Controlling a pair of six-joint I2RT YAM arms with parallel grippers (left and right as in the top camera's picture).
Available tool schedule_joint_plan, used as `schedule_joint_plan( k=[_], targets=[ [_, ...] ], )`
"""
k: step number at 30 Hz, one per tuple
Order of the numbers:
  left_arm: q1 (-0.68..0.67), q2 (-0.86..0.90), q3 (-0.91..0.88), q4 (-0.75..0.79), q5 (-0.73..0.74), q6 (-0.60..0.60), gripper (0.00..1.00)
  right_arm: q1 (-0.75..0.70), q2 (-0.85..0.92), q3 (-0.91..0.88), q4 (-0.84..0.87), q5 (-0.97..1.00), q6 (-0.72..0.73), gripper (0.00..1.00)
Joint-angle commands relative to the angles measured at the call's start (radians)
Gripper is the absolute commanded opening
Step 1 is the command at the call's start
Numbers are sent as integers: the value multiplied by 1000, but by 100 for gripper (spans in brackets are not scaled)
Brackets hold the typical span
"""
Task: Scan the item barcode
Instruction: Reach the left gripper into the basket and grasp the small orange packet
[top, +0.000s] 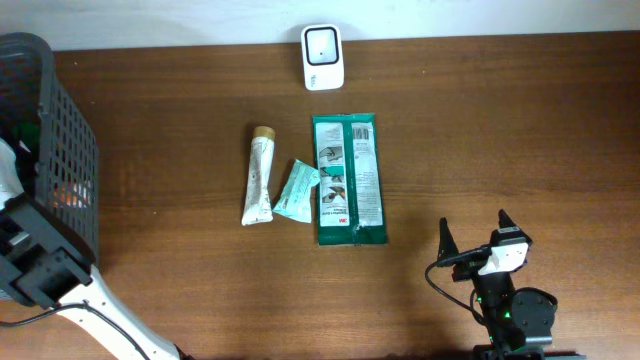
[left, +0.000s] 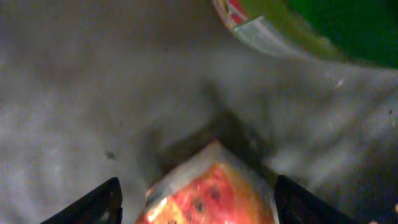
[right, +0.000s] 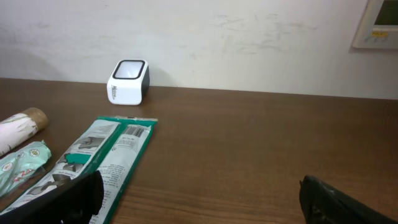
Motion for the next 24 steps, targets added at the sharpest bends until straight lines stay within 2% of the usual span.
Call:
schedule_joint_plan(
  k=[1, 6, 9, 13, 16, 21, 24],
  targets=[
    [-4, 14, -66, 4, 9, 13, 68, 5, -5, -7, -1, 1, -3, 98],
    [-3, 13, -69, 4, 9, 13, 37, 5, -5, -7, -1, 1, -3, 98],
    [-3, 11, -66, 1, 9, 13, 32, 5, -5, -7, -1, 1, -3, 98],
    [-3, 10, -29, -23, 9, 13, 20, 5, -5, -7, -1, 1, -3, 98],
    [-3, 10, -21, -30, 9, 13, 1, 5, -5, -7, -1, 1, -3, 98],
    [-3, 0, 6, -44, 5, 14, 0, 5, -5, -7, -1, 1, -3, 98],
    [-3, -43, 100, -79, 5, 13, 0, 5, -5, -7, -1, 1, -3, 98]
  ],
)
